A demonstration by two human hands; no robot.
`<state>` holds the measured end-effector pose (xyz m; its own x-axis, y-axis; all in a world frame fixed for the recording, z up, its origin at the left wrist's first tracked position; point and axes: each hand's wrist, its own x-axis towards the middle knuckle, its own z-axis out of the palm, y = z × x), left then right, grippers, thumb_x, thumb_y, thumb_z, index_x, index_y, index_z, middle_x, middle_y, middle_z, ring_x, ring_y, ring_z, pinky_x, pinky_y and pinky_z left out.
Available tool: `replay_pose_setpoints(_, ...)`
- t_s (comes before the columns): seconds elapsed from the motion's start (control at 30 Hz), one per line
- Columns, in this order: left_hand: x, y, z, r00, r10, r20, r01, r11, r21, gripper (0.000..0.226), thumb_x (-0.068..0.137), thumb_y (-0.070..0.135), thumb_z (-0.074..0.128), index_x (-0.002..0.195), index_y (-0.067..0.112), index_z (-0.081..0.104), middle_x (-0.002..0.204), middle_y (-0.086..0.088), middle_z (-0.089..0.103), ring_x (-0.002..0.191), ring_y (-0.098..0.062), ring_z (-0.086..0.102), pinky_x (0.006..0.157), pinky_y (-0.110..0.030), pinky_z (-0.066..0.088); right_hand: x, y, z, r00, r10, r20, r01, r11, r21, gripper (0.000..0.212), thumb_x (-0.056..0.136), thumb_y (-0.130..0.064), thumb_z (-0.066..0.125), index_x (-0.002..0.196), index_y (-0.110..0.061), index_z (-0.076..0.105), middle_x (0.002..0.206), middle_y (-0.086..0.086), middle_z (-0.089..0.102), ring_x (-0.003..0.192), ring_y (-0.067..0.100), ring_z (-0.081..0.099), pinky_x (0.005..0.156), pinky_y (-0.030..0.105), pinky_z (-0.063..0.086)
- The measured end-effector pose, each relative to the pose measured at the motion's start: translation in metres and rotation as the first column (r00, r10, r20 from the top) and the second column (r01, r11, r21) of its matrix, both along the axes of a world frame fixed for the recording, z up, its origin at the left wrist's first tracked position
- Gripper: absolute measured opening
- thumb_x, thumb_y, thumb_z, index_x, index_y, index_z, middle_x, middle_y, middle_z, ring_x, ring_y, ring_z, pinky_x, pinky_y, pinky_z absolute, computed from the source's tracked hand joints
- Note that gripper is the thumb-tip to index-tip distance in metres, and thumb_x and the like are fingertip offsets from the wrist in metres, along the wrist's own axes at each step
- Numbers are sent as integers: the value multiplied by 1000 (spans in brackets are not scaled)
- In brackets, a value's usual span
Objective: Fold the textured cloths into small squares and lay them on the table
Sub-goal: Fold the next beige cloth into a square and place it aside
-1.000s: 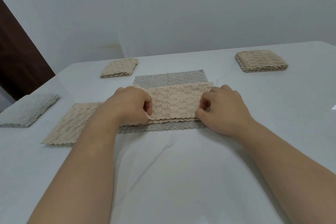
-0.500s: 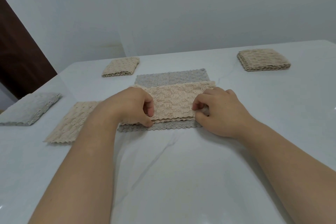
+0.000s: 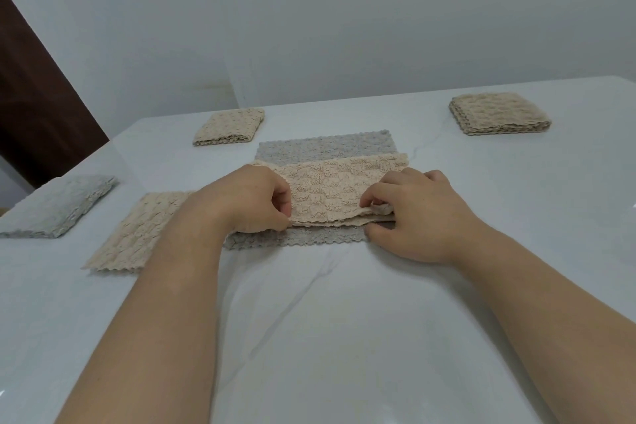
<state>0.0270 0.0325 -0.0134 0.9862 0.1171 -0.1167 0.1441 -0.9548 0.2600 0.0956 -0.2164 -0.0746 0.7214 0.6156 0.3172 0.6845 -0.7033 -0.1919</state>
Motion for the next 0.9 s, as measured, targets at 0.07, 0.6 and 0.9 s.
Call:
replay_pose_setpoints(0.07, 0, -1, 0, 1000, 7, -3, -7, 1000, 0, 10, 80, 15, 70, 76, 24, 72, 77, 11, 68, 73, -9, 62, 63, -26, 52, -1, 1, 0, 1000, 1, -2, -1, 1000, -16, 32, 82, -52, 57, 112, -42, 63, 108, -18, 59, 111, 10, 50, 95, 35, 28)
replay_pose_setpoints(0.6, 4, 3, -1, 997, 30, 72, -36, 996, 81, 33, 77, -5, 59, 85, 27, 67, 91, 8, 61, 81, -9, 56, 61, -25, 43, 2, -1, 3, 999, -36, -12, 36, 999, 29, 35, 87, -24, 53, 119, -37, 62, 110, -16, 62, 114, 13, 54, 97, 36, 31)
replay_pose_setpoints(0.9, 10, 12, -1, 885, 210, 416, -269, 959, 89, 27, 86, 10, 57, 95, 26, 77, 93, 1, 72, 93, -24, 65, 75, -33, 53, 14, -4, 4, 959, -266, 95, 243, 950, 197, 20, 98, -32, 57, 99, -18, 71, 94, 3, 67, 95, 32, 59, 80, 46, 49)
